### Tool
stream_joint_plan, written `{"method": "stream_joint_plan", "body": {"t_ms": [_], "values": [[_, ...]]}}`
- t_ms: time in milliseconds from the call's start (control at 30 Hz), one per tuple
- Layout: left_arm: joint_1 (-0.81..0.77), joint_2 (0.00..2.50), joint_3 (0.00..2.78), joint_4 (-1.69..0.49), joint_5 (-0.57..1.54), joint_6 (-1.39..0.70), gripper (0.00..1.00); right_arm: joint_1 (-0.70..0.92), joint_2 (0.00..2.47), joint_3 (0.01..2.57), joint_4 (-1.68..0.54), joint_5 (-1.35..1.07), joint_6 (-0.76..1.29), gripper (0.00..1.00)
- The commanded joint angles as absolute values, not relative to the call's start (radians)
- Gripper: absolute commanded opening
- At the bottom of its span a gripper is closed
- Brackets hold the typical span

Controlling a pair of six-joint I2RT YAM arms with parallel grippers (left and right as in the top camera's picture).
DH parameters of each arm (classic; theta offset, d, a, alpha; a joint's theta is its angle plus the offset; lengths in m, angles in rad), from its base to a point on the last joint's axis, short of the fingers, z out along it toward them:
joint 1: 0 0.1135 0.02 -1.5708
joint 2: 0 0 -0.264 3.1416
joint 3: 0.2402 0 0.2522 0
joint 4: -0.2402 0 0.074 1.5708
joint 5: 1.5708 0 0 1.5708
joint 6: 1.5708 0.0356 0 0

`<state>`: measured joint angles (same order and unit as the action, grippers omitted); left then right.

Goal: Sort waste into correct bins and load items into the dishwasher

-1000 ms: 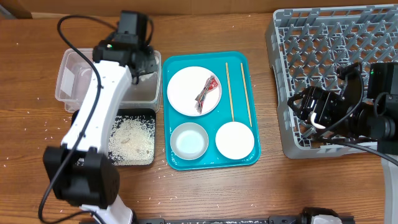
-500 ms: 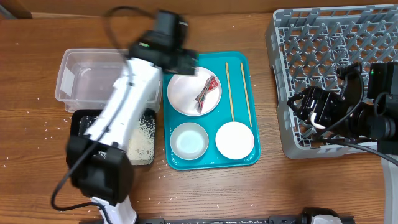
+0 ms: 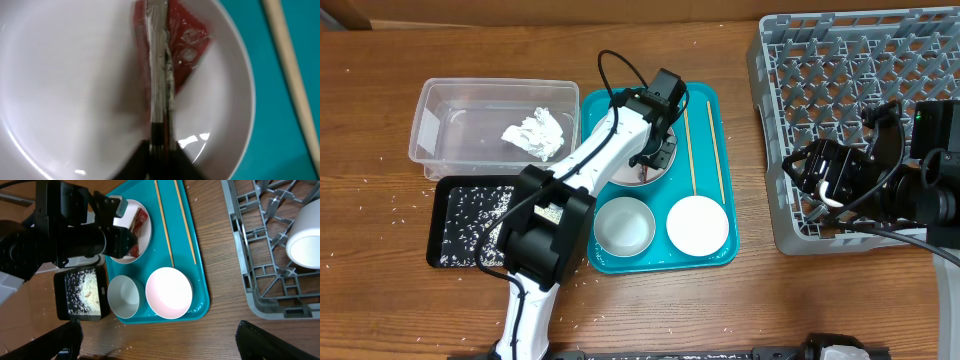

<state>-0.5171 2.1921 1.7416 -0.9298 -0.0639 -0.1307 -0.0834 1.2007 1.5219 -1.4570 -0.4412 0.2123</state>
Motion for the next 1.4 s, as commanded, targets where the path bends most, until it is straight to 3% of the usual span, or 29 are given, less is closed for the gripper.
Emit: {"method": "stream_joint_plan", "body": {"t_ms": [0, 267, 533, 567, 600, 633, 667, 800, 867, 1367], "values": [[-0.487, 2.159, 1.794, -0.984, -0.078, -0.170, 0.04, -0.077, 1.195, 1.531, -1.451, -0.447, 0.208, 1.00], [-0.301, 1.974, 2.021, -1.242, -0.111, -0.277, 0.04, -0.077, 1.195, 1.531, -1.454, -0.447, 0.209, 1.00], [-0.086, 1.962, 1.956, -1.322, -0.112, -0.296, 0.04, -0.077, 1.195, 1.531, -1.449, -0.447, 0.209, 1.00], [-0.068, 1.972, 1.930, -1.302, -0.111, -0.295, 0.08, -0.077, 1.195, 1.531, -1.448, -0.447, 0.209, 1.00], [-0.056, 1.978, 1.911, -1.285, -0.112, -0.292, 0.21, -0.077, 1.195, 1.531, -1.446, -0.447, 0.208, 1.00], [-0.041, 1.988, 1.894, -1.267, -0.104, -0.292, 0.50, -0.077, 1.195, 1.531, -1.447, -0.447, 0.208, 1.00], [-0.033, 1.990, 1.894, -1.271, -0.093, -0.292, 0.63, -0.077, 1.195, 1.531, -1.449, -0.447, 0.208, 1.00], [-0.027, 1.959, 1.931, -1.327, -0.036, -0.278, 0.82, -0.077, 1.195, 1.531, -1.453, -0.447, 0.208, 1.00], [-0.035, 1.925, 1.970, -1.373, -0.009, -0.239, 1.00, -0.077, 1.195, 1.531, -1.438, -0.447, 0.209, 1.00], [-0.278, 1.365, 2.021, -1.618, -0.020, -0.251, 1.00, -0.077, 1.195, 1.531, -1.416, -0.447, 0.208, 1.00]]}}
